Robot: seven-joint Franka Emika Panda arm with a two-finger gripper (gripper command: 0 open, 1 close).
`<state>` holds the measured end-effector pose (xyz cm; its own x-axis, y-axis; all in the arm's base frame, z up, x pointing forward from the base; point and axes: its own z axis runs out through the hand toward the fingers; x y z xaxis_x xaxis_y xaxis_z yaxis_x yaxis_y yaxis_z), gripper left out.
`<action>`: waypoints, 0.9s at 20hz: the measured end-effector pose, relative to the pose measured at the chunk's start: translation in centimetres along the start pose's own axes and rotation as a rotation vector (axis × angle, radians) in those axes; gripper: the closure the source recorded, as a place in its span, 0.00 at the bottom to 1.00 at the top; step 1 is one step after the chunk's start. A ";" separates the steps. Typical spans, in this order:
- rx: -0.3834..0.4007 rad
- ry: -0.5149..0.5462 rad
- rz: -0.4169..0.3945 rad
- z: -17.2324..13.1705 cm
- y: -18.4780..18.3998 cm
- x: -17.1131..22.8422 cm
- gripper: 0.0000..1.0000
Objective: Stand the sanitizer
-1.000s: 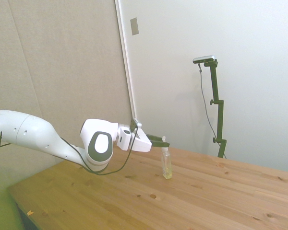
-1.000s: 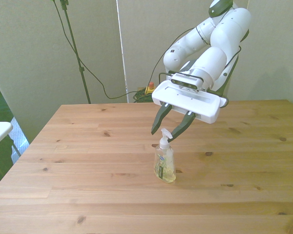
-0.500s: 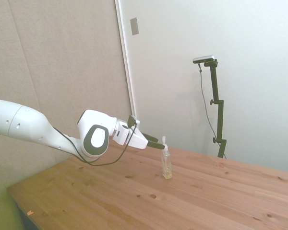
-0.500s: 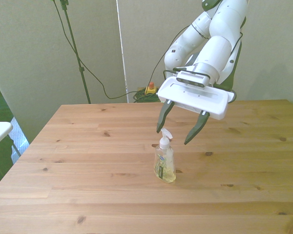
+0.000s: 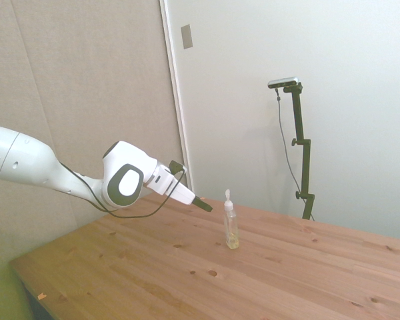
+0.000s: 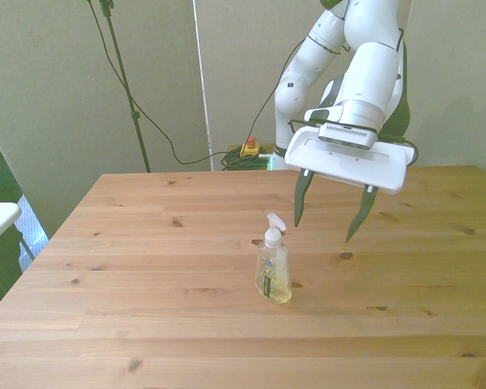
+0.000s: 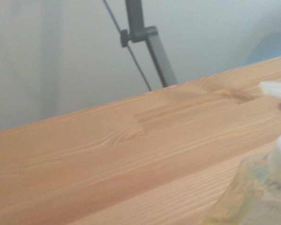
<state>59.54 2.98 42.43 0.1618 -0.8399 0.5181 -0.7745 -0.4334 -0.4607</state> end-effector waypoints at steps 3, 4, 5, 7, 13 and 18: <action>-0.010 -0.092 -0.072 -0.5 -0.7 -2.4 0.00; -0.013 -0.121 -0.097 -0.7 -0.9 -3.3 0.00; -0.018 -0.152 -0.121 -1.0 -1.0 -4.1 0.00; -0.028 -0.215 -0.174 -1.7 -1.3 -5.8 0.00; -0.050 -0.420 -0.337 -4.8 -1.6 -10.8 0.00; -0.049 -0.540 -0.475 -7.5 -0.8 -14.2 0.00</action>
<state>53.28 17.69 40.87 0.7581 -0.6140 0.2197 -0.5697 -0.7876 -0.2350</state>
